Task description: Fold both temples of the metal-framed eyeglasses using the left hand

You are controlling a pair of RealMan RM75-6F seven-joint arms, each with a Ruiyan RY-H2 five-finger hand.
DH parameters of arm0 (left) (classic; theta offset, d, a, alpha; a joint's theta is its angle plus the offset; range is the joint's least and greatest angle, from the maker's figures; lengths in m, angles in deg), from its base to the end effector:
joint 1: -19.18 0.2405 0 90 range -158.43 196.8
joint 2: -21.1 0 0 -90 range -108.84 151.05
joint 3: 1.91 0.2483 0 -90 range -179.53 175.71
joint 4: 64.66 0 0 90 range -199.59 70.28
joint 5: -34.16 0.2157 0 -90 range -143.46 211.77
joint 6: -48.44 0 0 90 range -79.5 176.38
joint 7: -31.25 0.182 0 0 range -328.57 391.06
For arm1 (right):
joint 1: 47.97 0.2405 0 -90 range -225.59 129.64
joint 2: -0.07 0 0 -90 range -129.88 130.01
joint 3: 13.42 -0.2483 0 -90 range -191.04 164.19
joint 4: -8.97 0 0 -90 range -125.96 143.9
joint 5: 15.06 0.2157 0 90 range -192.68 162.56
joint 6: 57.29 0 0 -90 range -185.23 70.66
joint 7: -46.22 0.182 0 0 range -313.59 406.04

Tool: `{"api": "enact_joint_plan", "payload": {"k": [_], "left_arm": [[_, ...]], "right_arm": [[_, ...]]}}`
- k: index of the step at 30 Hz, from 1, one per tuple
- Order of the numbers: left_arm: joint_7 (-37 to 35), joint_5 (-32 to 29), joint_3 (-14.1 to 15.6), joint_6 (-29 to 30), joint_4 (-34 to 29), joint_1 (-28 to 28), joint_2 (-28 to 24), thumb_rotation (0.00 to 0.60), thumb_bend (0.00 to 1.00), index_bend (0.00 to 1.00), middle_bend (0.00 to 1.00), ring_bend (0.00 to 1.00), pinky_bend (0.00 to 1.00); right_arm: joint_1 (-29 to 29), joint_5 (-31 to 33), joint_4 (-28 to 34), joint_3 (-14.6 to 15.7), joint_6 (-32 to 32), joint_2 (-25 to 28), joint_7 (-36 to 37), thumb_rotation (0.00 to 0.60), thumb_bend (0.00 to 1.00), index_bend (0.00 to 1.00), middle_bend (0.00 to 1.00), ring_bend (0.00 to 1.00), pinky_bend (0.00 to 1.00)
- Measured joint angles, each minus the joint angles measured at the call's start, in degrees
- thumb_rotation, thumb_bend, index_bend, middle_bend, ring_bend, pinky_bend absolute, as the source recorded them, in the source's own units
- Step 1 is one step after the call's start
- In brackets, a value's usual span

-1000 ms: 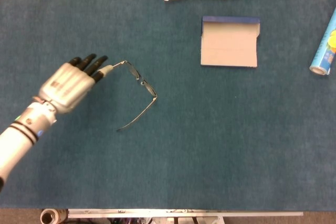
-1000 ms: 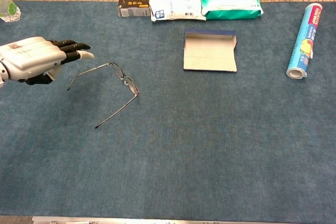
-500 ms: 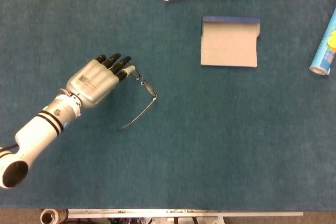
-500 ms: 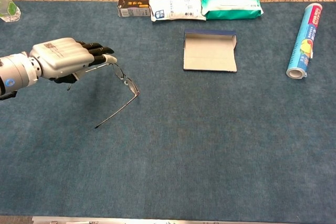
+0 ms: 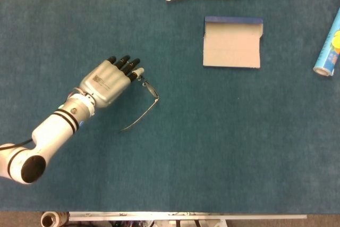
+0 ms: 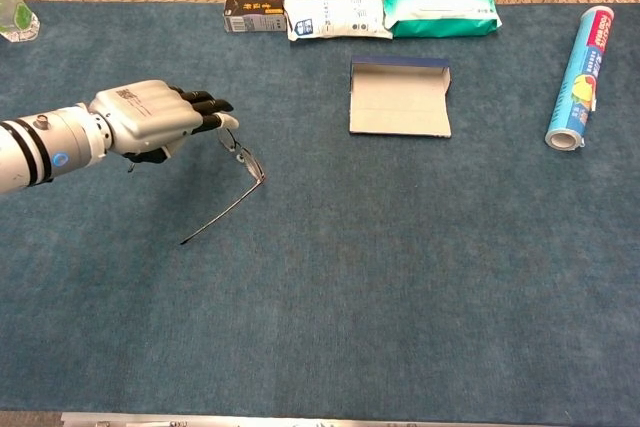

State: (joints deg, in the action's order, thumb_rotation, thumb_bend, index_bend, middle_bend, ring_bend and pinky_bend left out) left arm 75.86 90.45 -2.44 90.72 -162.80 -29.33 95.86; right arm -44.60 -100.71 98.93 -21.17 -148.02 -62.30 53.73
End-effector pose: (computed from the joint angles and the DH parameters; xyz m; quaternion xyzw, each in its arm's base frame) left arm -0.1531 0.3319 -0.0326 -0.8896 -0.2240 -0.1591 0.3649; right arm -0.3062 -0.2270 0.1965 0.5397 -0.3550 0.4569 0.6115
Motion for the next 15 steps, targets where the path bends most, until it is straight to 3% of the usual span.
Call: {"api": "enact_joint_plan", "payload": {"k": [15], "left_arm": [[3.0, -5.1, 3.4, 1.3, 2.6, -4.3, 2.8, 0.6, 1.0, 0.05, 0.0, 0.0, 0.18]], "right_arm": [[0.1, 0.3, 0.1, 0.2, 0.9, 0.1, -0.2, 0.6, 0.16, 0.61, 0.53, 0.47, 0.52]]}}
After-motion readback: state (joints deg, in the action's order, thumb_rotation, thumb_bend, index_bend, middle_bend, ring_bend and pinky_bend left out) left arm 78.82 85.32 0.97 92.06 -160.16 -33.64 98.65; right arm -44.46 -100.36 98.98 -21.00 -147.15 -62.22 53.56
